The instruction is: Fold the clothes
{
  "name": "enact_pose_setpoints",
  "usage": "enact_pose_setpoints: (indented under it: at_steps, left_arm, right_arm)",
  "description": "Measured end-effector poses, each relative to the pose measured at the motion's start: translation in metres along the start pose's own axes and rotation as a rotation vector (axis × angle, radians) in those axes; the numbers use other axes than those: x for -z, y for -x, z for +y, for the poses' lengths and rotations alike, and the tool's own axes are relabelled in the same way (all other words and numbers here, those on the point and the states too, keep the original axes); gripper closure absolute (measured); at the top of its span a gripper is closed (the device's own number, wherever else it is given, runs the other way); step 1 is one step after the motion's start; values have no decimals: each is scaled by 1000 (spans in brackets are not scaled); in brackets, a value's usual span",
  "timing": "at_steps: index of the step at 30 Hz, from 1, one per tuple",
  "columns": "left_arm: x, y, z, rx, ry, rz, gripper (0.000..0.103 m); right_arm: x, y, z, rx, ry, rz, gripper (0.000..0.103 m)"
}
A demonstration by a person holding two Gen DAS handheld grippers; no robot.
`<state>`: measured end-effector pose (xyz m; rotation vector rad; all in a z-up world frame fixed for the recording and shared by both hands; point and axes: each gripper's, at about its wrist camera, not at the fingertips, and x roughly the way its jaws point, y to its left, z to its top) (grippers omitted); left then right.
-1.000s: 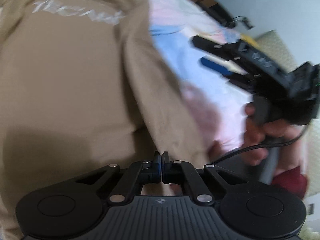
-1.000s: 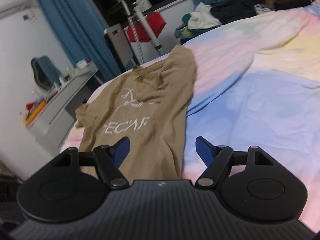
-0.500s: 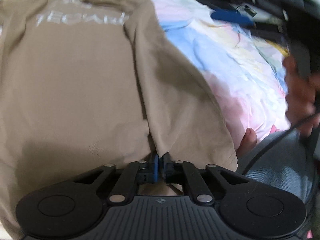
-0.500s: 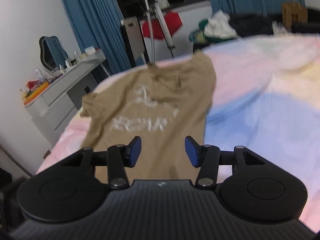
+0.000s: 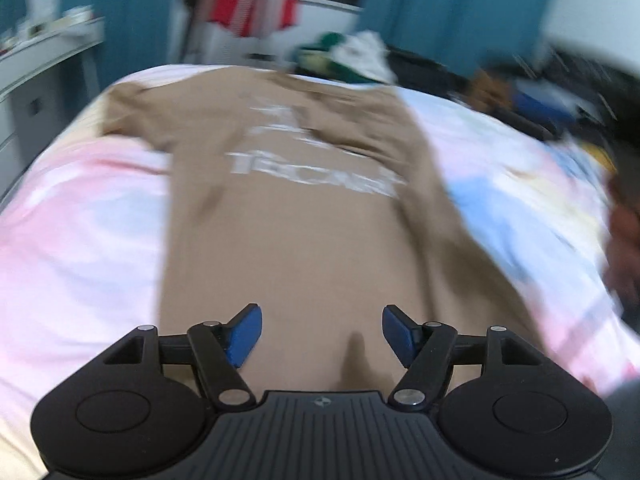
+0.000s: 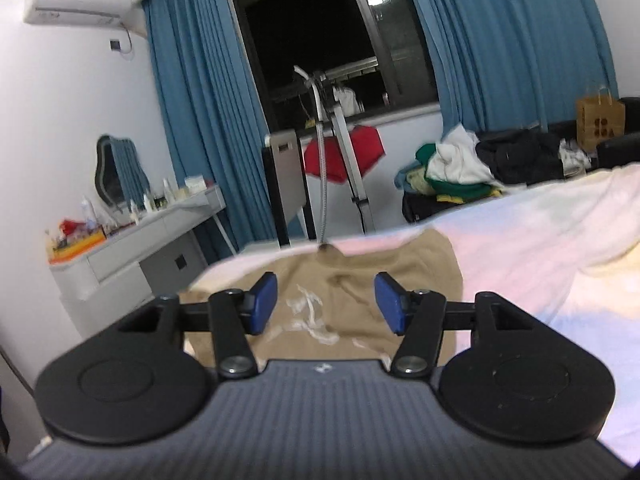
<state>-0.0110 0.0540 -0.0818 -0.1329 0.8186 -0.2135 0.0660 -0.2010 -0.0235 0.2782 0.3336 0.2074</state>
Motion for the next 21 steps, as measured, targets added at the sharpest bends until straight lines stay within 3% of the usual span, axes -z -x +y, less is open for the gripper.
enact_pose_setpoints:
  at_steps: [4,7,9,13,21]
  left_arm:
    - [-17,4,21,-51,62,-46,32]
    - [-34,7,26,-128,-10,-107,21]
    - [-51,3,33,-170,-44,-129,19]
    - [-85,-13,59,-146,50,-110,11]
    - [-136,-61,95,-160,111,-181,5]
  right_arm:
    - [14,-15,-10,37,-45,126,45]
    - [19,-26,-10,48,-57,195,43]
    - [21,-32,-7,39,-58,224,41]
    - [29,-33,-6,4,-69,245,20]
    - [31,-42,-11,-19,-112,258,19]
